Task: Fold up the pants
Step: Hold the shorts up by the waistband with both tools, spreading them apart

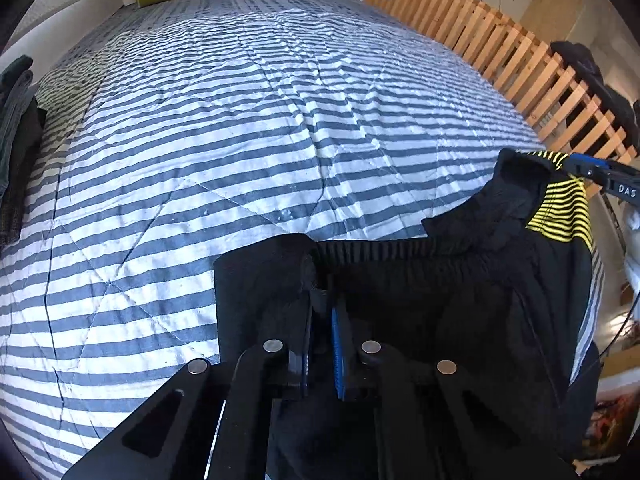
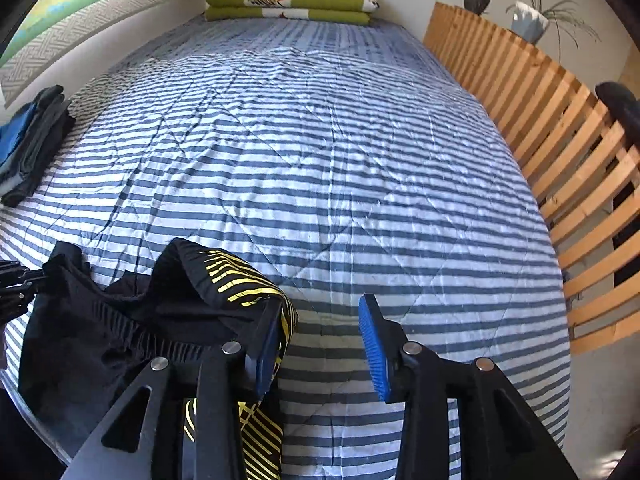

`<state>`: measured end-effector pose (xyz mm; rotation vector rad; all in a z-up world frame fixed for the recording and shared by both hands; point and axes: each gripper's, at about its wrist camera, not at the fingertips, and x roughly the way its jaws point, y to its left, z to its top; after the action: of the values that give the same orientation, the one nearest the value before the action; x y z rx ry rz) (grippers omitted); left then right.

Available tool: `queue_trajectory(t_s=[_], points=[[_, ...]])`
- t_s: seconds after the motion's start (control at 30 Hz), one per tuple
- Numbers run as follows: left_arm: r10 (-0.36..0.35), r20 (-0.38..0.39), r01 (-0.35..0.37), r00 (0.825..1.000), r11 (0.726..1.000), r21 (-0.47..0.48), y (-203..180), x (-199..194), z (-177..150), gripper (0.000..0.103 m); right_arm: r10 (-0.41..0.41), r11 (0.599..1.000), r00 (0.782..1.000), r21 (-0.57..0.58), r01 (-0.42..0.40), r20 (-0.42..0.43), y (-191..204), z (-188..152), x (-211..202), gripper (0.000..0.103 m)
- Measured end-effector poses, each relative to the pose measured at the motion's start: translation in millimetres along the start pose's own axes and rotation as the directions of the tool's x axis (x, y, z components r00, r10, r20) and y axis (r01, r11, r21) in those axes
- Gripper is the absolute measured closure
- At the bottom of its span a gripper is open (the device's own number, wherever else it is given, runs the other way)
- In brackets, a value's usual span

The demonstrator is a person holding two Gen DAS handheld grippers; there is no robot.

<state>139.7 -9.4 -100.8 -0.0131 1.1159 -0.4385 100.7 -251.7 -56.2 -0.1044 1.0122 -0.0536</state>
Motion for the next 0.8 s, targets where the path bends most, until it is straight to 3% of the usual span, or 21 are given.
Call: queue_trajectory(t_s=[0.17, 0.33, 0.53, 0.6, 0.63, 0.67, 0.73, 0.8], points=[[-0.040, 0.052, 0.041, 0.998, 0.999, -0.009, 5.0, -25.6, 0.9, 0.095, -0.016, 0.999, 0.998, 0.035, 0.014, 0.065, 5.8, 21.1, -12.7, 0.064], [-0.059, 0.058, 0.061, 0.997, 0.998, -0.028, 13.0, -32.8, 1.0, 0.096, 0.057, 0.997, 0.995, -0.060, -0.052, 0.082, 26.0, 25.3, -20.2, 0.060], [-0.062, 0.061, 0.066, 0.996, 0.996, -0.059, 18.5, -30.2, -4.2, 0.096, -0.102, 0.970, 0.994, -0.223, 0.094, -0.023, 54.7, 8.3, 28.4, 0.060], [-0.072, 0.085, 0.078, 0.994, 0.994, -0.073, 18.4, -42.1, -4.7, 0.096, -0.180, 0.947, 0.983, -0.278, 0.161, -0.041, 58.8, -1.5, 49.1, 0.067], [-0.070, 0.102, 0.077, 0.992, 0.994, -0.072, 16.8, -51.2, -4.5, 0.096, -0.219, 0.935, 0.975, -0.292, 0.201, -0.031, 58.0, -4.6, 52.8, 0.092], [-0.061, 0.122, 0.070, 0.991, 0.995, -0.069, 15.3, -62.8, -4.3, 0.096, -0.232, 0.936, 0.972, -0.279, 0.215, -0.030, 54.0, -6.1, 50.6, 0.102], [-0.049, 0.172, 0.062, 0.984, 0.996, -0.067, 10.5, -92.2, -3.4, 0.096, -0.164, 0.970, 0.986, -0.190, 0.154, -0.035, 39.6, -3.6, 32.3, 0.101], [-0.038, 0.238, 0.054, 0.970, 0.997, -0.061, 2.8, -129.9, -2.8, 0.096, -0.126, 0.983, 0.992, -0.130, 0.128, 0.024, 28.0, -0.3, -2.6, 0.101]])
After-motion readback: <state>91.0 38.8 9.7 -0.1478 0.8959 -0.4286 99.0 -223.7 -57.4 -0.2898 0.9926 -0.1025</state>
